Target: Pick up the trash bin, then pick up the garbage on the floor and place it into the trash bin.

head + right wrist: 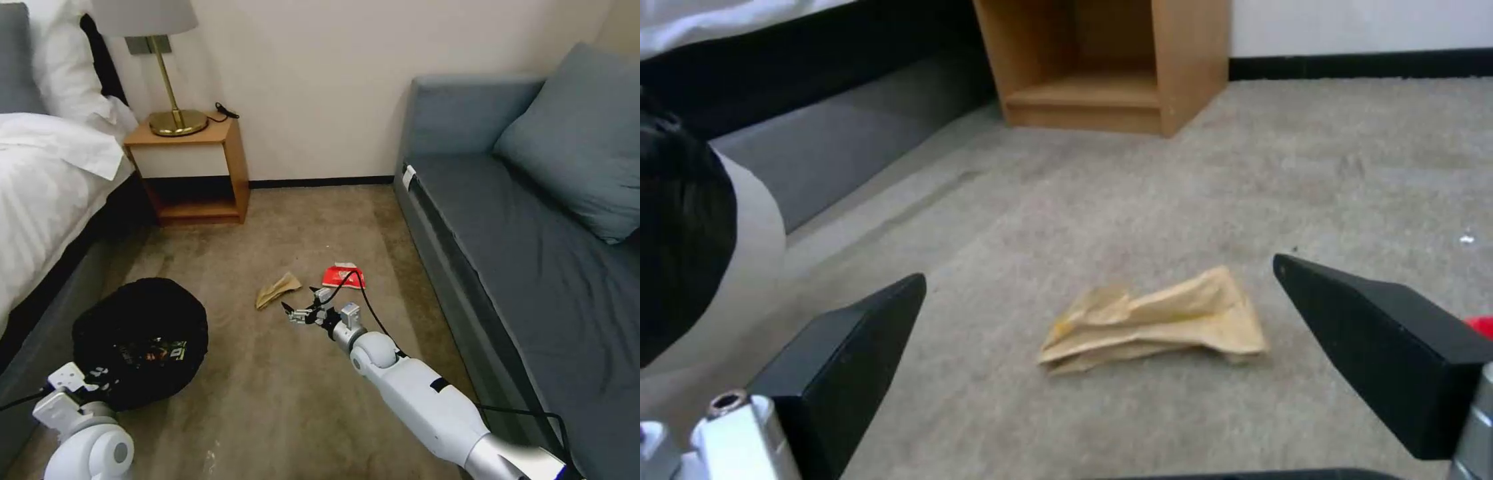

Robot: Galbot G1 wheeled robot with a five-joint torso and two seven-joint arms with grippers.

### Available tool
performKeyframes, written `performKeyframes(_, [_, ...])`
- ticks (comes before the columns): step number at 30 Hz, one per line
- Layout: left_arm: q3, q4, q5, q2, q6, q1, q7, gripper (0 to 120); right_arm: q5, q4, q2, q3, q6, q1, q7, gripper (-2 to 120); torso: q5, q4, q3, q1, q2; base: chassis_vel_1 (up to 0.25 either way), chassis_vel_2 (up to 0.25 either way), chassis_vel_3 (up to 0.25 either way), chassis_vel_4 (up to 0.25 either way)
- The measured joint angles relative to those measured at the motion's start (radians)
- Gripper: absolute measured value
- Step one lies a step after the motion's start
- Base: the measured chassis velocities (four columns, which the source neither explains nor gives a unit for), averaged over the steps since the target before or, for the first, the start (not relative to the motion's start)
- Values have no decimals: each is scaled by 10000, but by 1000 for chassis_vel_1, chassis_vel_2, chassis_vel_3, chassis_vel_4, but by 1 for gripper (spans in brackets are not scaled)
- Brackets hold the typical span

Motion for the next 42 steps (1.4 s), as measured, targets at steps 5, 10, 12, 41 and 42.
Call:
performKeyframes(5, [0,-51,4,-25,-29,74,10,0,-78,113,-12,32,21,-115,24,100,2,3,0,0,0,-127,144,129,-129])
performKeyframes(10, [-12,-103,5,-36,-44,140,29,0,-135,198,-95,47,47,-224,33,100,1,2,0,0,-1,-130,128,143,-136])
performKeyframes(12, [-13,-127,4,-51,-47,155,40,0,-159,233,-126,60,52,-260,35,100,1,0,0,-1,-1,-146,143,147,-150])
performKeyframes(41, [-37,-60,-22,39,-45,74,45,0,-212,-221,-142,-187,130,166,-914,100,1,-2,1,0,-1,-124,128,125,-124])
performKeyframes(42, [-60,-42,-27,64,-66,123,44,0,-299,-421,-106,-262,32,402,-1444,100,0,-1,0,0,-1,0,0,0,0])
